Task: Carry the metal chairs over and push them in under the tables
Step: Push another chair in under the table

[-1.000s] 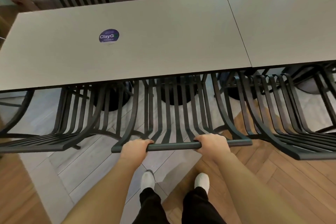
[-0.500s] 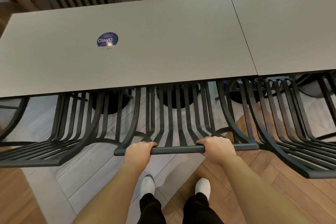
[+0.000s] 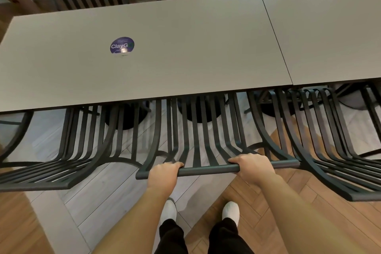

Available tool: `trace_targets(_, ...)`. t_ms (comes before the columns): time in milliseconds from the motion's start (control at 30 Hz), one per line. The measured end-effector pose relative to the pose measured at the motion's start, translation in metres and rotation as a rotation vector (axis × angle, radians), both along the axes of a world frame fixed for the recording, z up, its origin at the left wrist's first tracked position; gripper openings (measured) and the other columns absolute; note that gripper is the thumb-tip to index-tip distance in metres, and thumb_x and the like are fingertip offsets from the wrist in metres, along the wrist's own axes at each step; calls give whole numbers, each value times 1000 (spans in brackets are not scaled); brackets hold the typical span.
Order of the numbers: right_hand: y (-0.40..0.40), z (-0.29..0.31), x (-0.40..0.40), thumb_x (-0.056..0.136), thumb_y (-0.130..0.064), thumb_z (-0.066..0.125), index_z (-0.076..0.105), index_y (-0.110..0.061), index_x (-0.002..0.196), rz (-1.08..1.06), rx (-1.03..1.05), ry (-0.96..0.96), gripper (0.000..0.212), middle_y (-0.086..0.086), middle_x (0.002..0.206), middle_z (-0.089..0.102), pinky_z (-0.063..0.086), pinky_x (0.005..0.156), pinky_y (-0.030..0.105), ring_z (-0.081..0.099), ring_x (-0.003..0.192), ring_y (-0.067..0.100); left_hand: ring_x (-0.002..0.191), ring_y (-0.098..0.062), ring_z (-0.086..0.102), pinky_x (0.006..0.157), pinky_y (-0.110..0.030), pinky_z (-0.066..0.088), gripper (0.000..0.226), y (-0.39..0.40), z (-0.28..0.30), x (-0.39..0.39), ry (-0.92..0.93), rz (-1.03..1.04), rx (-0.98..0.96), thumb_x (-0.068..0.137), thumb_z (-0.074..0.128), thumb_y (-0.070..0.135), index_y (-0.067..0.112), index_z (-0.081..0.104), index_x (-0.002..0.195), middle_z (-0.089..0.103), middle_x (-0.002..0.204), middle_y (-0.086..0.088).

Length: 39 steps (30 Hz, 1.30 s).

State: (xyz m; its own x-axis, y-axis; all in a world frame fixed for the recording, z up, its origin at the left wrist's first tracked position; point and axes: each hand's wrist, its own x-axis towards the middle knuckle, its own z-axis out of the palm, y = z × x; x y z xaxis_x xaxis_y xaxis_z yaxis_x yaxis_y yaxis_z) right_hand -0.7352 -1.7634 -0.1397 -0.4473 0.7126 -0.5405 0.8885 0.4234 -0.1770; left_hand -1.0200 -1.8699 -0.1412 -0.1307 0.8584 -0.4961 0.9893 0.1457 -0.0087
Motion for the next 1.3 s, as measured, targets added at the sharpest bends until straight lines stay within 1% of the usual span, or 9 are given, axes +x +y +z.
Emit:
trace_targets(200,7,11,-1,92,-57,66,61,-40,133,-13,-139,23,45,-14,109,66,52,83,30,62,99,10,96,-16,64,79,-33,56,47,5,3,-3,-55,18,-31,104,52,24,47,49,146,67,110,7)
trace_targets(300,2,23,3,87,-66,65,57,-36,137,-45,-168,67,60,-9,117,60,51,92,36,57,106,13,105,-16,62,90,-34,54,48,9,8,-4,-138,45,-97,102,58,41,43,48,148,64,118,6)
trace_targets(400,-4,35,25,86,-74,59,54,-35,143,-144,-163,151,69,-9,130,57,50,100,36,55,117,15,113,-14,57,100,-32,49,62,10,18,2,-221,126,-153,95,66,54,36,46,152,58,124,6)
trace_targets(500,1,50,61,92,-70,55,55,-31,144,-251,-148,201,65,-6,139,56,51,102,37,56,123,16,120,-14,54,105,-34,47,75,19,34,26,-327,158,-150,89,69,62,32,44,154,55,132,6)
trace_targets(600,14,65,99,98,-62,53,58,-27,141,-373,-113,217,55,-3,136,59,53,98,36,59,119,17,129,-16,52,107,-35,46,75,42,53,69,-388,112,-100,90,58,71,32,46,152,53,141,5)
trace_targets(700,26,75,136,100,-57,52,63,-28,131,-453,-81,177,44,-3,123,66,55,92,37,63,107,17,125,-15,56,104,-35,49,59,72,67,120,-431,25,-35,99,48,65,32,51,148,57,140,4)
trace_targets(800,32,84,172,101,-52,53,66,-27,121,-519,-55,124,34,-4,110,68,57,88,39,64,99,16,108,-10,63,97,-34,54,43,105,74,167,-480,-84,14,105,48,52,30,57,141,66,125,6)
trace_targets(1000,30,97,228,102,-50,53,66,-27,115,-699,5,76,29,-3,108,70,56,88,40,64,98,19,87,-9,66,83,-32,57,34,151,72,233,-532,-263,-34,108,47,43,26,64,131,71,107,8)
trace_targets(1300,45,81,318,102,-48,53,66,-27,114,-779,-15,52,27,-5,106,70,56,86,41,64,95,19,90,-13,65,82,-33,56,34,181,63,322,-492,-415,-55,108,45,45,24,67,123,70,103,7)
